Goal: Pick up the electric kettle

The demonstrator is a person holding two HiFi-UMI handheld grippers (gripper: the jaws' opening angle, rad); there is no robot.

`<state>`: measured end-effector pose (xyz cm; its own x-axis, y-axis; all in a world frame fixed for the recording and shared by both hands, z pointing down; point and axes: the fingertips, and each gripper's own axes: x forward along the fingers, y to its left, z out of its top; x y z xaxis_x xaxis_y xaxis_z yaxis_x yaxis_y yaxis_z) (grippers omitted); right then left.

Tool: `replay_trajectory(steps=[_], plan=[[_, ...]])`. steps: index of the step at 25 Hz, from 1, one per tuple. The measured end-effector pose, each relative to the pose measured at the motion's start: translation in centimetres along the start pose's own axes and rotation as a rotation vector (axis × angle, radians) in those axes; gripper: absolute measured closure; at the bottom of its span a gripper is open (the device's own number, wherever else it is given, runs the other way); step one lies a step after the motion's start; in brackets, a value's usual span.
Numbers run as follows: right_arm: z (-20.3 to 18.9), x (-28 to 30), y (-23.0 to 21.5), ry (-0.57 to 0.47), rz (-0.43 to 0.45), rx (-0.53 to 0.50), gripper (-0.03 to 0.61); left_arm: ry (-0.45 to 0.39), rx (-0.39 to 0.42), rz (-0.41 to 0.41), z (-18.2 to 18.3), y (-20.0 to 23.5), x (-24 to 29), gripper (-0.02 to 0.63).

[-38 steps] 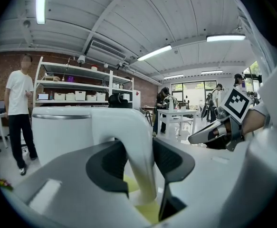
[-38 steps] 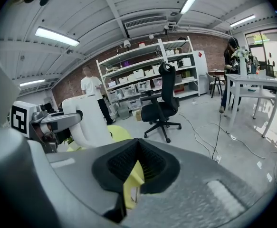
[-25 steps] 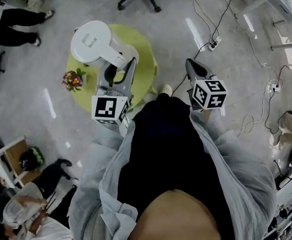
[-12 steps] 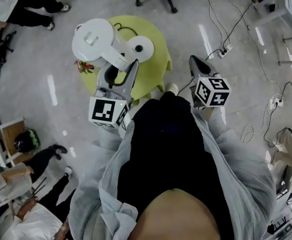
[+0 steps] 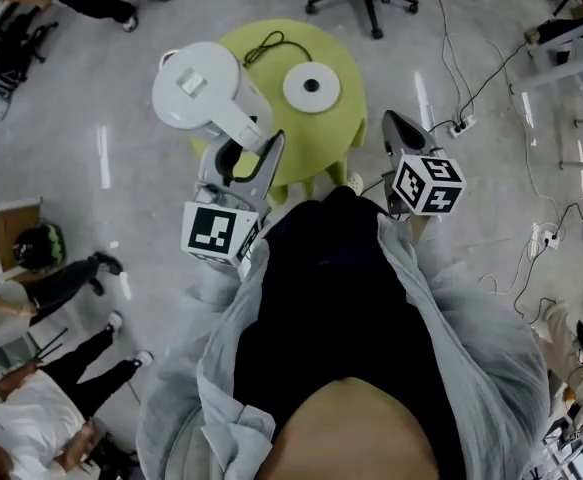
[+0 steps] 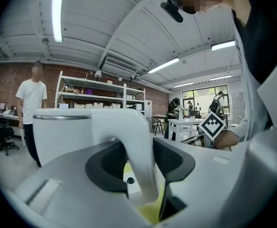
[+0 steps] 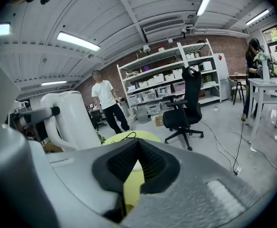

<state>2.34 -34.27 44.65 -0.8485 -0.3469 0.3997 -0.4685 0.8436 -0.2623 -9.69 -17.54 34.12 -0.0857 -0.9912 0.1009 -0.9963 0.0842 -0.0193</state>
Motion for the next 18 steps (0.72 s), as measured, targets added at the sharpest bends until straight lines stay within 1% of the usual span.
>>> replay_trajectory(steps=[2, 7, 11, 15, 18], plan=[[0.2, 0.3, 0.4, 0.000, 0.014, -0.012, 0.577, 0.017, -0.011, 0.030, -0.7, 0.4, -0.8, 0.428], [0.0, 0.8, 1.8, 0.001, 0.045, -0.044, 0.577, 0.030, -0.045, 0.107, -2.4, 1.4, -3.5, 0.426], [-0.2, 1.2, 3.0, 0.005, 0.060, -0.060, 0.577, 0.049, -0.056, 0.161, -3.7, 2.4, -5.8, 0.426], [0.0, 0.9, 4.6, -0.009, 0.071, -0.086, 0.577, 0.095, -0.069, 0.200, -5.2, 3.3, -8.0, 0.426], [0.6, 0.4, 5.2, -0.027, 0.068, -0.119, 0.577, 0.092, -0.081, 0.223, -5.7, 4.1, -8.8, 0.426]])
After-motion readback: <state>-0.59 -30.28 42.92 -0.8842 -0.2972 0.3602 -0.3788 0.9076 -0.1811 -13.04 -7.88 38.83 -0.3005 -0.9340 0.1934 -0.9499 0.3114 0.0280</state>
